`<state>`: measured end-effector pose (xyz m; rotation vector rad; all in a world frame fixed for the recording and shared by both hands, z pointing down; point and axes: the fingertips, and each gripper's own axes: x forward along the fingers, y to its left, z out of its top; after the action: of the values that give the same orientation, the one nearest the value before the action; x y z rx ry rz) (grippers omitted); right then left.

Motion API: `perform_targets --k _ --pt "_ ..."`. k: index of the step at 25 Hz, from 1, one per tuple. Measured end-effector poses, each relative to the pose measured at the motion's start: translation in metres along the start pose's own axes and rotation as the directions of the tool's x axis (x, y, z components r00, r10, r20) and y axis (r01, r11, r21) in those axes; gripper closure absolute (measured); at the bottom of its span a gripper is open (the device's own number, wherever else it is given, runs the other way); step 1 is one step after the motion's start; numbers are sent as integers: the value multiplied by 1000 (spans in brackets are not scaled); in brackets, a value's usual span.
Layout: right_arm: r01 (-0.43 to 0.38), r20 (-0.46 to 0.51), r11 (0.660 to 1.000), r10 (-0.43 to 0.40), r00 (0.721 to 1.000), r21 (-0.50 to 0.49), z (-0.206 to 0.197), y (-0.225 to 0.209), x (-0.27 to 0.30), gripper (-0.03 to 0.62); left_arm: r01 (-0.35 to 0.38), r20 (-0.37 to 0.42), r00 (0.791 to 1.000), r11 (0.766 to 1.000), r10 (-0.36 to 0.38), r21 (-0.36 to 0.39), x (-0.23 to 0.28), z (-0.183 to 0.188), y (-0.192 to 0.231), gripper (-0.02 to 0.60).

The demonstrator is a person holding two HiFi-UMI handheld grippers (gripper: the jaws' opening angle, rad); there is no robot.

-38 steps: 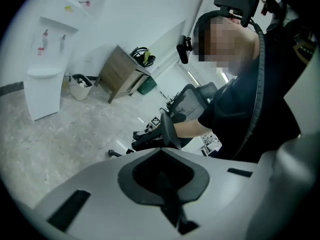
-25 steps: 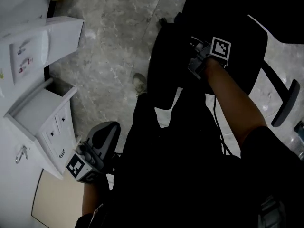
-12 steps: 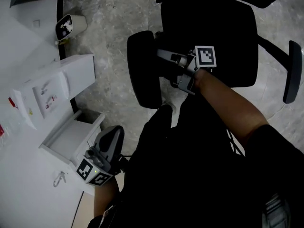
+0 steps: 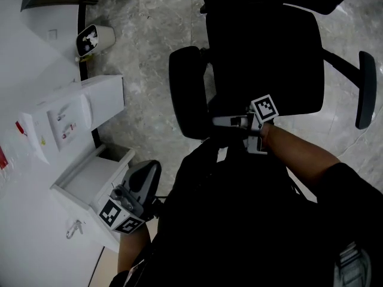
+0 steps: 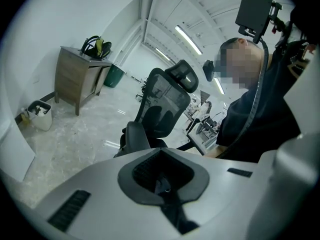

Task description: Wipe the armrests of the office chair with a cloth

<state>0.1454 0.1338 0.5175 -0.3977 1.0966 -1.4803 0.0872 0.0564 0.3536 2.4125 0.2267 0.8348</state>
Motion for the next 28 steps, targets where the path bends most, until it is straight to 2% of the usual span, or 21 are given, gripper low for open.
perform_targets --k 2,3,5,6,8,9,11,13,14,17,20,23,25,26,28 --pt "26 -74 999 -24 997 22 -31 -10 -1 536 -2 -1 1000 1000 2 -4 -3 -2 1 586" --pt "19 -121 1000 -19 992 1 -43 -7 3 534 -6 -1 1000 1000 6 -8 -4 -3 3 586" --pt "-12 -230 995 -12 973 -100 -58 6 19 530 -13 2 1000 1000 13 -16 -7 -3 7 586" --pt "-13 -276 986 -33 961 -165 -61 11 24 530 -15 4 1000 1000 15 -18 -9 -3 8 586" --pt "-7 -310 963 -80 947 -268 -56 15 21 530 -16 6 1000 1000 17 -22 -13 -3 8 586" --pt "-3 -277 956 -82 957 -294 -42 17 12 530 -18 8 1000 1000 18 -24 -15 -4 8 586" --pt "17 -105 945 -54 993 -325 14 30 -10 530 -26 12 1000 999 26 -31 -18 -5 10 586" --pt "33 37 919 -20 999 -393 77 53 -16 530 -34 14 999 998 35 -43 -20 -6 12 586" --pt "35 54 899 -13 998 -437 98 66 -9 530 -36 15 999 998 37 -49 -19 -6 12 586" --pt "15 13 850 -9 1000 -526 134 91 23 528 -38 15 999 997 39 -61 -16 -10 8 586" --pt "-48 2 850 57 998 -525 154 96 29 510 -51 14 999 996 52 -77 -15 -13 5 586" --pt "-83 -7 823 96 995 -562 170 102 32 510 -68 15 997 993 70 -98 -15 -17 6 586" --pt "-82 65 816 144 987 -573 195 116 24 514 -76 20 997 991 78 -106 -14 -20 5 586" --pt "-83 124 811 188 974 -579 213 130 19 517 -80 25 996 991 83 -110 -14 -19 5 586" --pt "-70 180 777 231 956 -626 240 164 19 517 -92 37 995 989 97 -118 -15 -20 3 586"
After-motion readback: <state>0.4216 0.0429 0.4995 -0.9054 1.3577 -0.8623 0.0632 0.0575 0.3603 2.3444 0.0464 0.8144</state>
